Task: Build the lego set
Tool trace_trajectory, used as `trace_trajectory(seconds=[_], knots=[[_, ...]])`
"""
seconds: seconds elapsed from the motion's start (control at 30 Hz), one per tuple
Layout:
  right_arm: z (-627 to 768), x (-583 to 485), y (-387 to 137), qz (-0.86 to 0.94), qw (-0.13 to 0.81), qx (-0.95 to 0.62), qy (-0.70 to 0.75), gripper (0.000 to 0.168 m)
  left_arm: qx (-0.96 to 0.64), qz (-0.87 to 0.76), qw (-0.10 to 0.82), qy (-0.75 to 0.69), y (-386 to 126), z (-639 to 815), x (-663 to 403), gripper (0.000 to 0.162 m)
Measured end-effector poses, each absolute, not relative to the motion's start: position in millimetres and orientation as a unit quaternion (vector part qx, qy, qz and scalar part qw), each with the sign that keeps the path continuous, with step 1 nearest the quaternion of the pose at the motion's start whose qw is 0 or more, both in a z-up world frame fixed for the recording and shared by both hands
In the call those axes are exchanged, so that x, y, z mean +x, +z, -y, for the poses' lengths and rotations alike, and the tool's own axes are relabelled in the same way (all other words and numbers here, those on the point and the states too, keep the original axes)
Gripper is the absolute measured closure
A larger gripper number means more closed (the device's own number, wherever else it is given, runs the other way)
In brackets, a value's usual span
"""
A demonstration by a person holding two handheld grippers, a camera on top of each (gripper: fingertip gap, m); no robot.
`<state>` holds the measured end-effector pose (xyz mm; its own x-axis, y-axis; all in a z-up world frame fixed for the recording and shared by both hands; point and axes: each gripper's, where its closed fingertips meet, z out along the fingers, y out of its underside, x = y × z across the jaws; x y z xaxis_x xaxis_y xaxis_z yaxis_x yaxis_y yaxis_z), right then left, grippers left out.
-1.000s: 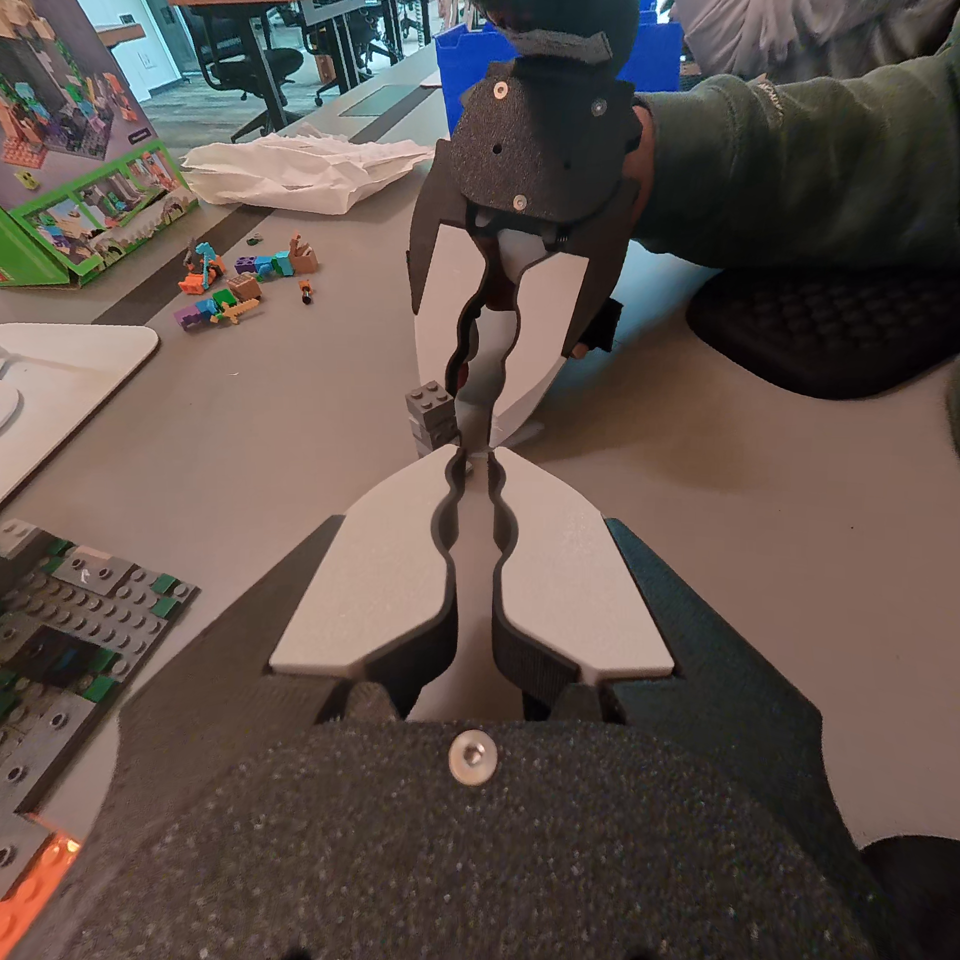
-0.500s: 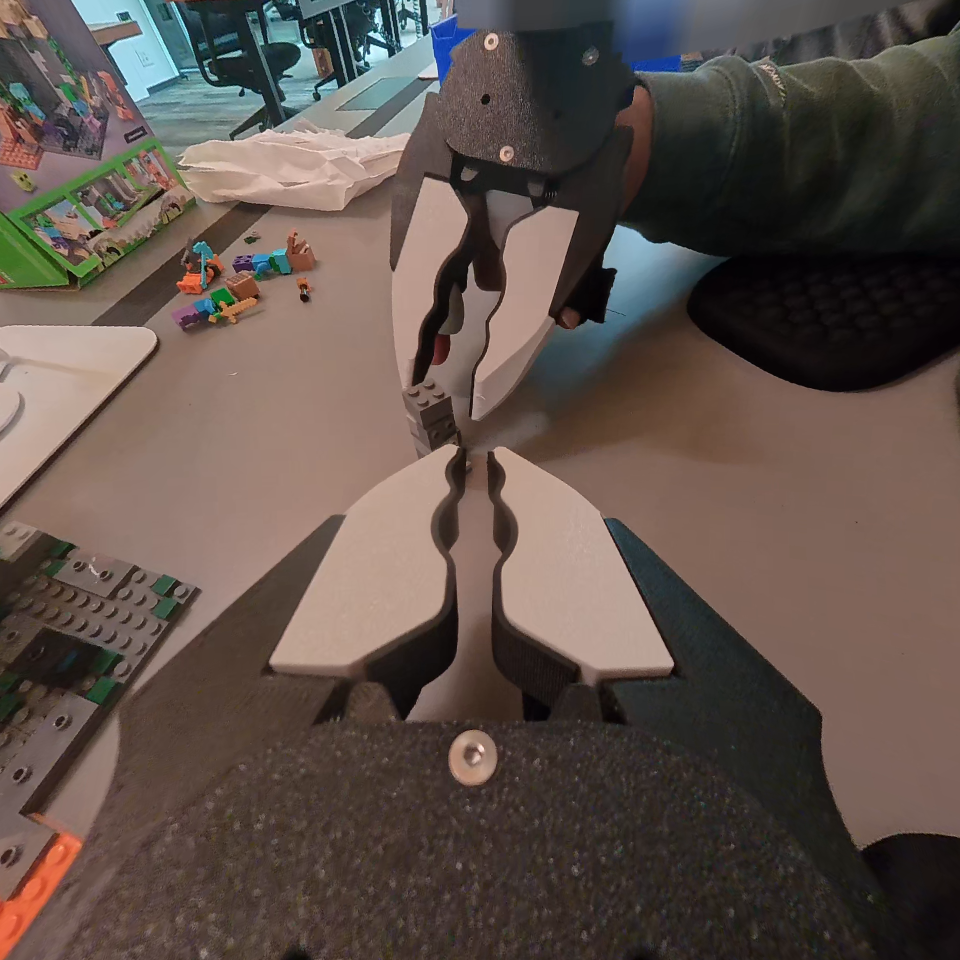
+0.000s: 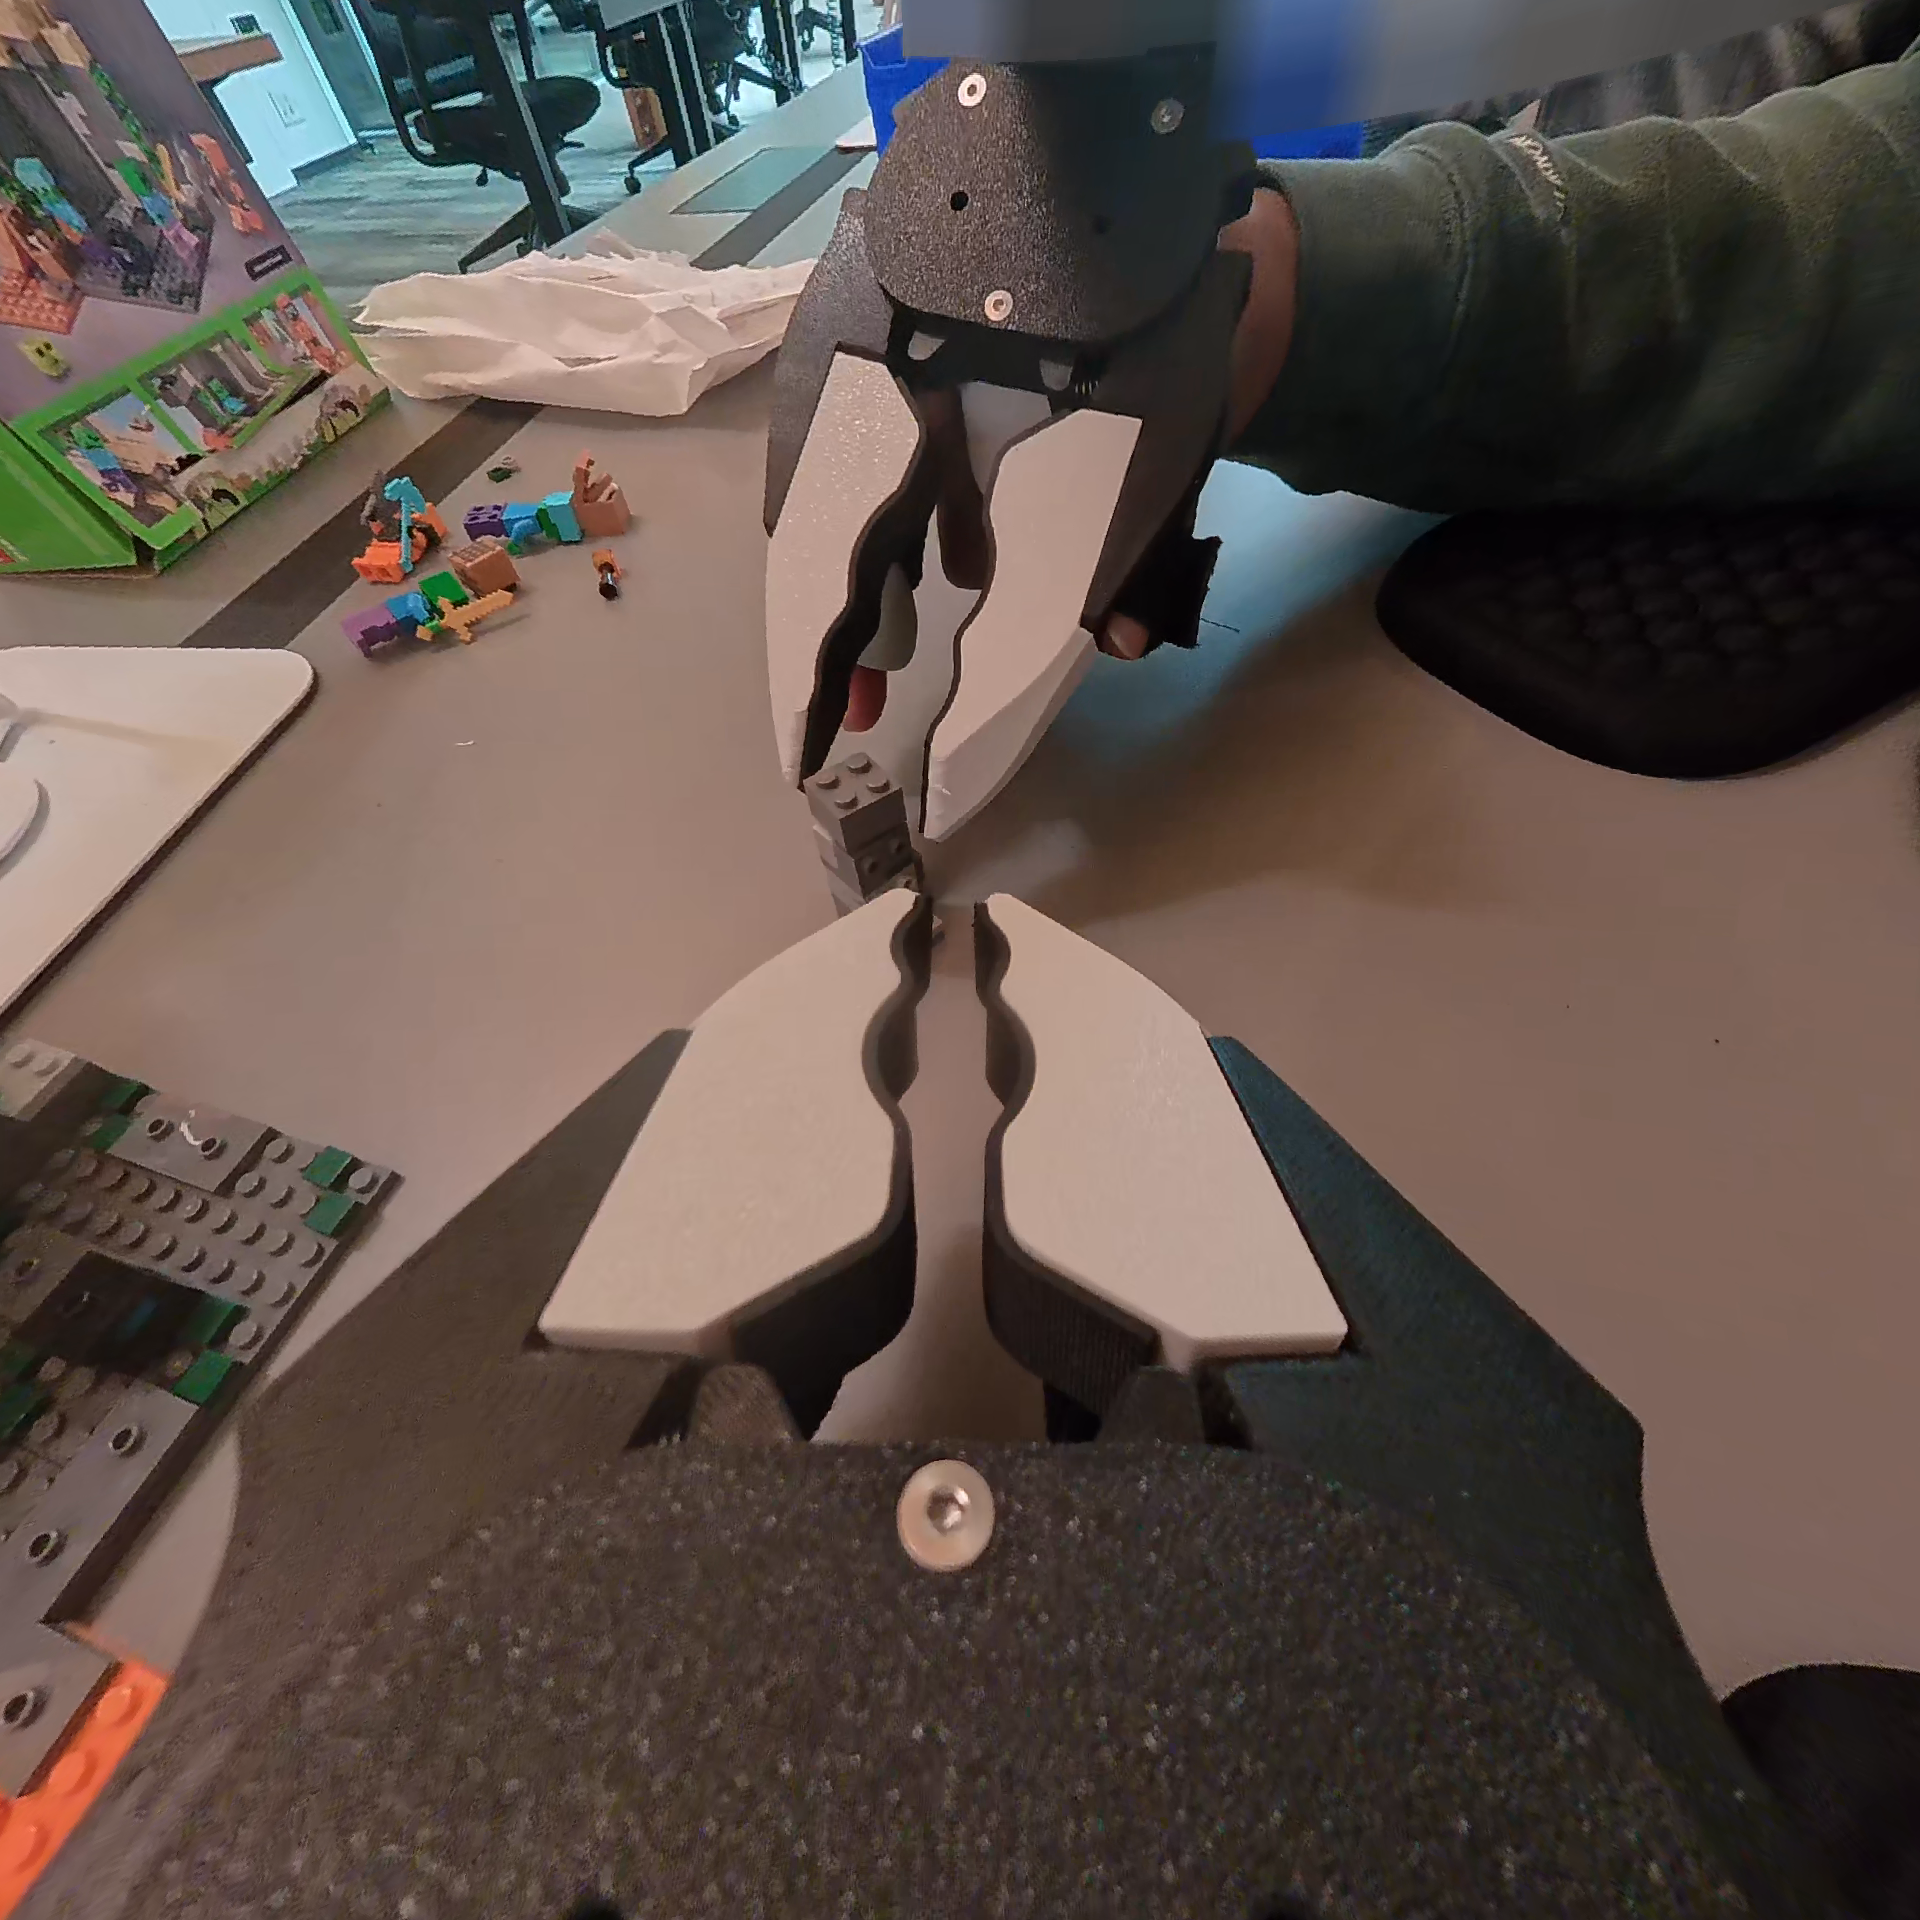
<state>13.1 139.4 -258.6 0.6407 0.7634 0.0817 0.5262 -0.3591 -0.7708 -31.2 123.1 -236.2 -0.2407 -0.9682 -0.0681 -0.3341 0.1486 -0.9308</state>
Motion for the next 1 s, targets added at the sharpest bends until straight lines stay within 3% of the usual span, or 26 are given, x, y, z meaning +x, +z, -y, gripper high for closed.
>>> trace_trajectory(seconds=[1.0], knots=[[-136,16,-272,0.412,0.384,-0.812,0.151,0.137,-0.493,-0.663,0.370,-0.425,-237,-123,-31,0.155]])
